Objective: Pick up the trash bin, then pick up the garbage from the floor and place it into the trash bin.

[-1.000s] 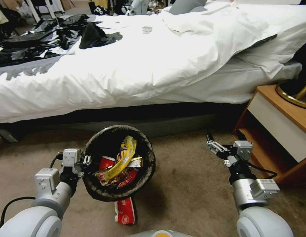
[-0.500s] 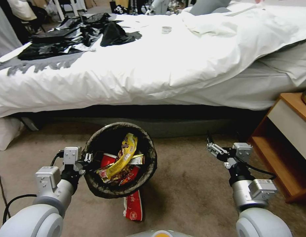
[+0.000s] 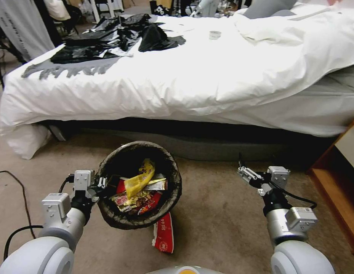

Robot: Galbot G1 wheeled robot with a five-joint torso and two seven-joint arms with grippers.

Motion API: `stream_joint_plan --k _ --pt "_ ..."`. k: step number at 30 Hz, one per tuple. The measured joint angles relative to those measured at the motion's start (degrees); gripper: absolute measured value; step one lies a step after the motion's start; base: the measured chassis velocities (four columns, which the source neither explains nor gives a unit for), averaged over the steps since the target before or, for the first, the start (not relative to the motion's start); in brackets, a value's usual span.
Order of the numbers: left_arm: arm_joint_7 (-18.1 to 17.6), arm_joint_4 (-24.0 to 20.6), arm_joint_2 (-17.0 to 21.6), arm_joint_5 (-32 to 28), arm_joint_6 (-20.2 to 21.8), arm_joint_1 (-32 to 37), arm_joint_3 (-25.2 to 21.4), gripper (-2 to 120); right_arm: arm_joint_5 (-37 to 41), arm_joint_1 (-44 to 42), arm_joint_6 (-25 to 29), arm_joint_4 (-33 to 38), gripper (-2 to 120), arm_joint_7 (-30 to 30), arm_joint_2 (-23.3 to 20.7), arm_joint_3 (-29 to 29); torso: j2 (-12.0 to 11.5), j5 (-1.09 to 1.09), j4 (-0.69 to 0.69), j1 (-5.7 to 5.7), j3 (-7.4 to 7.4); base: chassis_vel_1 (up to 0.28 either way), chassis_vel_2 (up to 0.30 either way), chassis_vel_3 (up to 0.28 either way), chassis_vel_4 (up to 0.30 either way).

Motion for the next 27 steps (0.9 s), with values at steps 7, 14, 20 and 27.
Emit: stream_joint_plan --k 7,14,20,27 --pt "0.0 0.0 0.0 0.0 0.0 0.0 -0.2 1 0.0 0.0 0.1 -0.2 100 0.1 0.1 -0.1 0.0 0.00 0.00 0.00 0.00 0.055 0.052 0.052 0.053" --pt "0.0 0.0 0.0 -0.1 0.0 0.1 -0.3 1 -0.1 0.2 0.1 -0.3 100 0.2 0.2 -0.2 0.0 0.00 0.00 0.00 0.00 0.052 0.051 0.053 0.054" --pt "0.0 0.0 -0.1 -0.1 0.0 0.0 -0.3 1 -0.1 0.4 0.2 -0.5 100 0.3 0.3 -0.2 0.0 0.00 0.01 0.00 0.00 0.081 0.069 0.060 0.071" --pt "0.0 0.0 -0.1 -0.1 0.0 -0.1 -0.3 1 -0.1 0.5 0.2 -0.6 100 0.3 0.3 -0.2 0.0 0.00 0.00 0.00 0.00 0.082 0.073 0.079 0.079"
